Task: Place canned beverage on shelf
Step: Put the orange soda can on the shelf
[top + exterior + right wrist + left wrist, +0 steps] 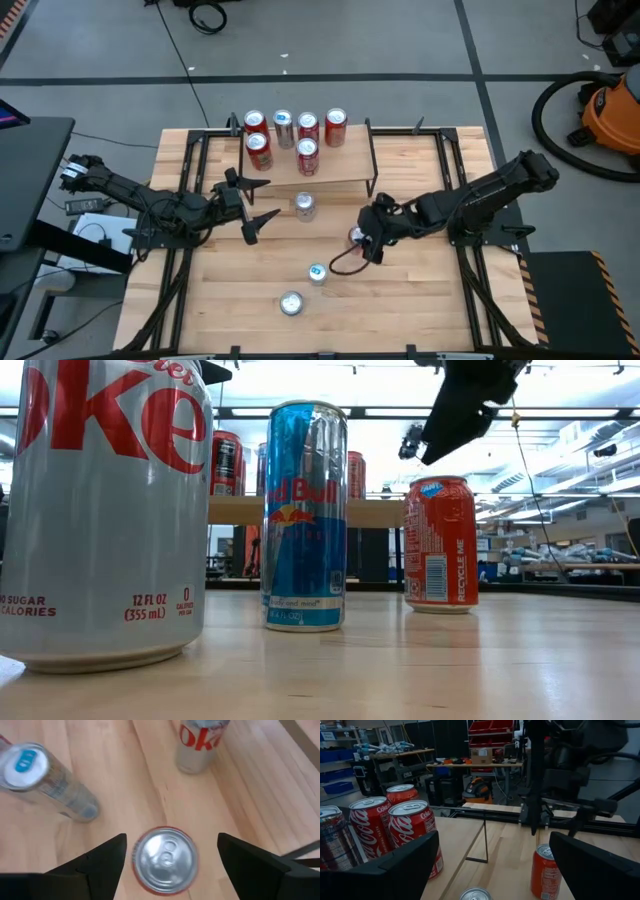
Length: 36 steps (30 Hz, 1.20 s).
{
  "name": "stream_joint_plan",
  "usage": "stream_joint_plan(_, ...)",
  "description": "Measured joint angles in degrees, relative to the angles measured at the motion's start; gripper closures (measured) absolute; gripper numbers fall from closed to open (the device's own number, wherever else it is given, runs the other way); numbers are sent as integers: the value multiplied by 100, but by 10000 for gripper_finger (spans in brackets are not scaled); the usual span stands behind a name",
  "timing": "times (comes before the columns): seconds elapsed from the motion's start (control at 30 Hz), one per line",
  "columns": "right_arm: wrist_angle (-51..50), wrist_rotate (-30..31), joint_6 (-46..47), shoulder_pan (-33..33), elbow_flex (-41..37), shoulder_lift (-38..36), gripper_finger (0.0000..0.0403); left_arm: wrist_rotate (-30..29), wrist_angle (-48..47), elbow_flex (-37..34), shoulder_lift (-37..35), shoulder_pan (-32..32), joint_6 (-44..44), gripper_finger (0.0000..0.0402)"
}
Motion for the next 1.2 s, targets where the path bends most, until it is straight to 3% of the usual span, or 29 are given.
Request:
stream_joint_plan(0.17, 115, 114, 161, 159, 2, 410, 53, 0, -1, 0, 0, 0, 15, 10)
stream_joint_plan(0.37, 5, 473, 357, 139, 122, 742, 47, 0, -5, 0, 0, 0, 11, 10)
stream_joint_plan(1.2, 46, 49, 201, 72, -139, 736, 55, 0, -11, 0, 0, 0, -7, 10)
